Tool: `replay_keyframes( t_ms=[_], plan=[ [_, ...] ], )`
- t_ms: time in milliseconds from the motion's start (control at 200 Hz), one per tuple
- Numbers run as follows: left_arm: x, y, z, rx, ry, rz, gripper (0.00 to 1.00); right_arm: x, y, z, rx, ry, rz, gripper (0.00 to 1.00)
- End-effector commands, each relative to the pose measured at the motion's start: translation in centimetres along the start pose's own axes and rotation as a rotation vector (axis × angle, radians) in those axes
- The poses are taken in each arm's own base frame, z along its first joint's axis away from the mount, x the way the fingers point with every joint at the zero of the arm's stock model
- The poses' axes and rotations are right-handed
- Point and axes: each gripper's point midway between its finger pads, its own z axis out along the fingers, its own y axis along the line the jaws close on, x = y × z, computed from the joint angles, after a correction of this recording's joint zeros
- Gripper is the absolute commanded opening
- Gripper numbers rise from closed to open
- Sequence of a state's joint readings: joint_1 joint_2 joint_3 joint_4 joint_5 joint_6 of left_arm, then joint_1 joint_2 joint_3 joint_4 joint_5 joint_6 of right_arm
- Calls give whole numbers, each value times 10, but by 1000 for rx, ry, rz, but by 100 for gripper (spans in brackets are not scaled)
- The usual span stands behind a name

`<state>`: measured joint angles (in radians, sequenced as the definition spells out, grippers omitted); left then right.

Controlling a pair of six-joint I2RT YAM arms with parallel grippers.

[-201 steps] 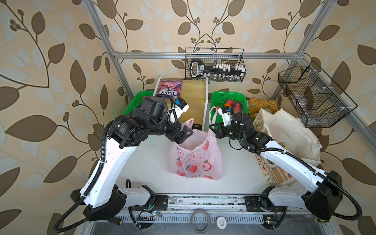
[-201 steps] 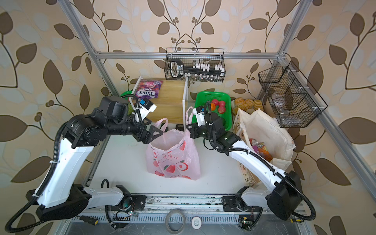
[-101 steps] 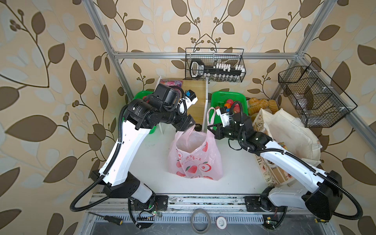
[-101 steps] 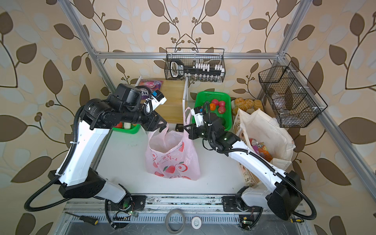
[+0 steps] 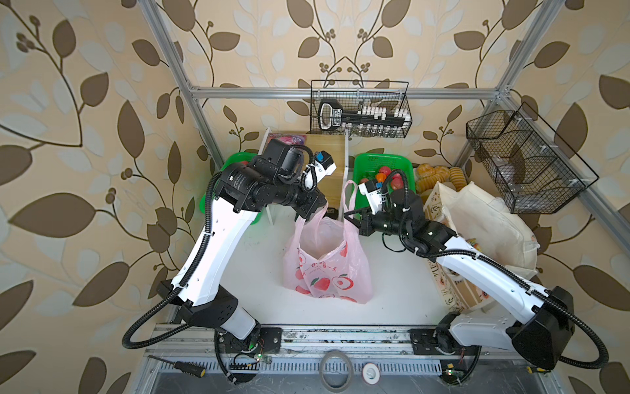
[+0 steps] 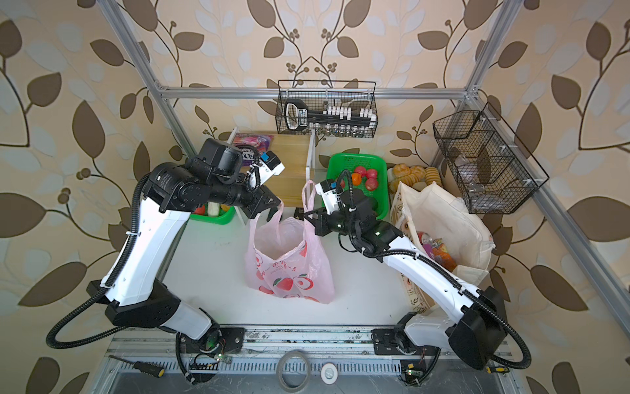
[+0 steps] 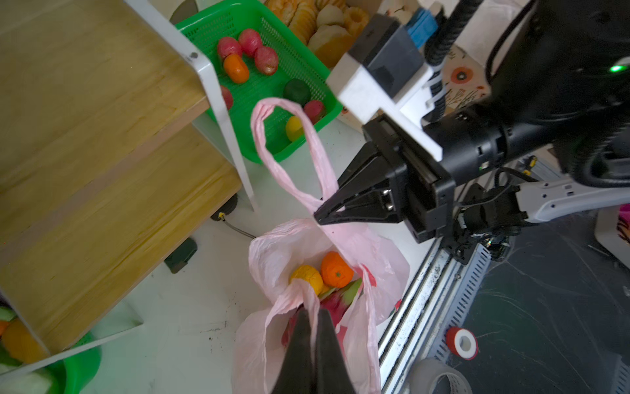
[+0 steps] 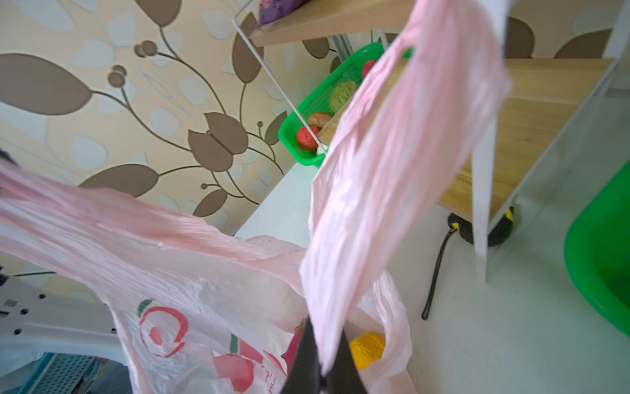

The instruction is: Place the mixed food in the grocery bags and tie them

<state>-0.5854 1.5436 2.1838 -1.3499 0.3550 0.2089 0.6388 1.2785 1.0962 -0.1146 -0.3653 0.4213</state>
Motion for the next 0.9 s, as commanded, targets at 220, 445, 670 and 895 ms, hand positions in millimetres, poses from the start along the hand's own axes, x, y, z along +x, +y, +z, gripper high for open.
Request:
replay_keyframes(
  t_ms=[220,445,670,895],
  plan=[
    [-22,-58,5,217,-120,162,0,-11,62,-3,-311,-20,-131,0],
    [-31,-49,23,192,-158,155,0,6,75,-7,-397,21,-154,3],
    [-34,-43,39,186,-156,121,0,11,72,-13,-437,23,-114,7],
    [-39,-39,49,187,-177,76,0,10,71,-24,-477,-27,-85,25]
  ],
)
